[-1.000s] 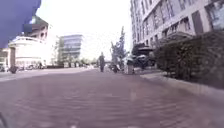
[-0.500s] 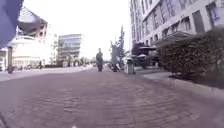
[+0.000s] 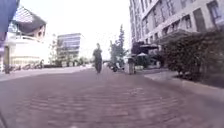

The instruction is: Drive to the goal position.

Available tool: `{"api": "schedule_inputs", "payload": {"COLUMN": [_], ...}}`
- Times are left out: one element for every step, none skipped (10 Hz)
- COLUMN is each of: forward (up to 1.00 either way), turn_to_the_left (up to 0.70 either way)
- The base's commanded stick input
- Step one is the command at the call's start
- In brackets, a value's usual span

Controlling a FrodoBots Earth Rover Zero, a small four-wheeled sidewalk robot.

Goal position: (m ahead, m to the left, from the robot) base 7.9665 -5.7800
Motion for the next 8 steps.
{"api": "schedule_inputs", "payload": {"forward": [0.70,0.70,0.70,0.70,0.70,0.70,0.70,0.70], "turn_to_the_left": [0.00,0.00,0.00,0.00,0.00,0.00,0.00,0.00]}}
